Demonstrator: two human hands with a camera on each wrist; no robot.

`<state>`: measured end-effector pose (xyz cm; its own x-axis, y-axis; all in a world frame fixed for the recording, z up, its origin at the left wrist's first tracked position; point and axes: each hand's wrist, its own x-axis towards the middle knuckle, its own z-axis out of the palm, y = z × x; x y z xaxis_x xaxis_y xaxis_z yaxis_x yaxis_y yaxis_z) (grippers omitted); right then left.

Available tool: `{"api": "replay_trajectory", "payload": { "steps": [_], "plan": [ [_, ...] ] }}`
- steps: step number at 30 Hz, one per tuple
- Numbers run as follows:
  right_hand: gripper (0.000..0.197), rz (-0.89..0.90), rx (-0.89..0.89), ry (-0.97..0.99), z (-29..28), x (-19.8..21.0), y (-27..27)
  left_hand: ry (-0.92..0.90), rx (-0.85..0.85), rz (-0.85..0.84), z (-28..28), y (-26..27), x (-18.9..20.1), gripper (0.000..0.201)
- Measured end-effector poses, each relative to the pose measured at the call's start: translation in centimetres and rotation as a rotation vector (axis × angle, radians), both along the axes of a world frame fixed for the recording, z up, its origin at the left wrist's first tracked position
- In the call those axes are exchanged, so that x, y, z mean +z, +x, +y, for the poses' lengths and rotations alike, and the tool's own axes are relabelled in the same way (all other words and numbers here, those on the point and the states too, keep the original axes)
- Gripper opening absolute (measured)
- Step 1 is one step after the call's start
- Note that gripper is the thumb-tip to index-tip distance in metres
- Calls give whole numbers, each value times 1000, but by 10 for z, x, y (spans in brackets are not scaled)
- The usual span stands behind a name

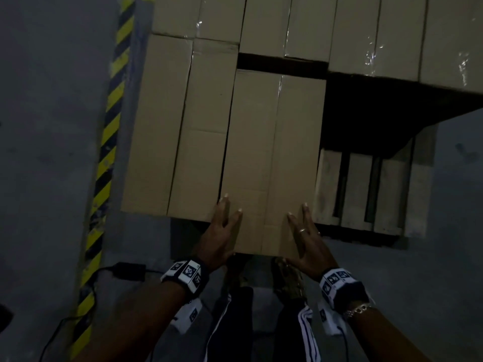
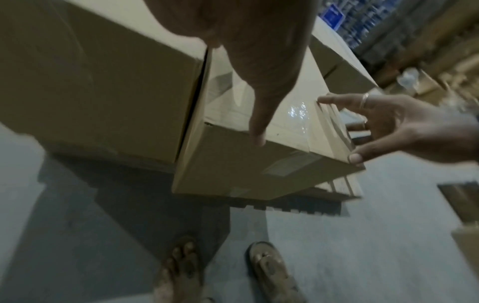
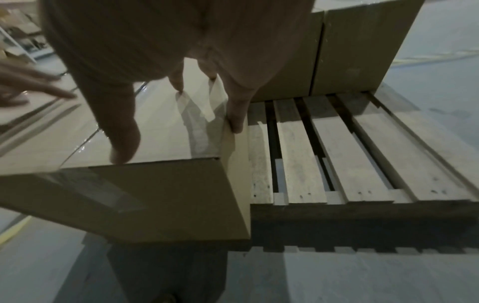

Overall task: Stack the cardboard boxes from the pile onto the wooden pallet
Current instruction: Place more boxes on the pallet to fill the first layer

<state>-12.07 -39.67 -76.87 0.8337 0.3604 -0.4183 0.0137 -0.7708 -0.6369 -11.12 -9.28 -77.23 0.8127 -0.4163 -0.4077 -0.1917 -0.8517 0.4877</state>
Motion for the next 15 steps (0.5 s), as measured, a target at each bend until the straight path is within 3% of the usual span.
{"api": "replay_trajectory", "payload": {
  "steps": [4, 7, 11, 15],
  "plan": [
    [129, 50, -22, -56, 1, 2, -2, 305, -69, -9, 4, 6, 4, 144],
    [131, 75, -34, -71, 5, 0, -3, 386, -25, 47, 9, 7, -1, 155],
    [124, 51, -25, -64, 5, -5, -6, 400, -71, 27, 13, 8, -2, 152],
    [112, 46, -52, -38, 2, -5, -9, 416, -89, -16, 11, 9, 2, 136]
  ]
}}
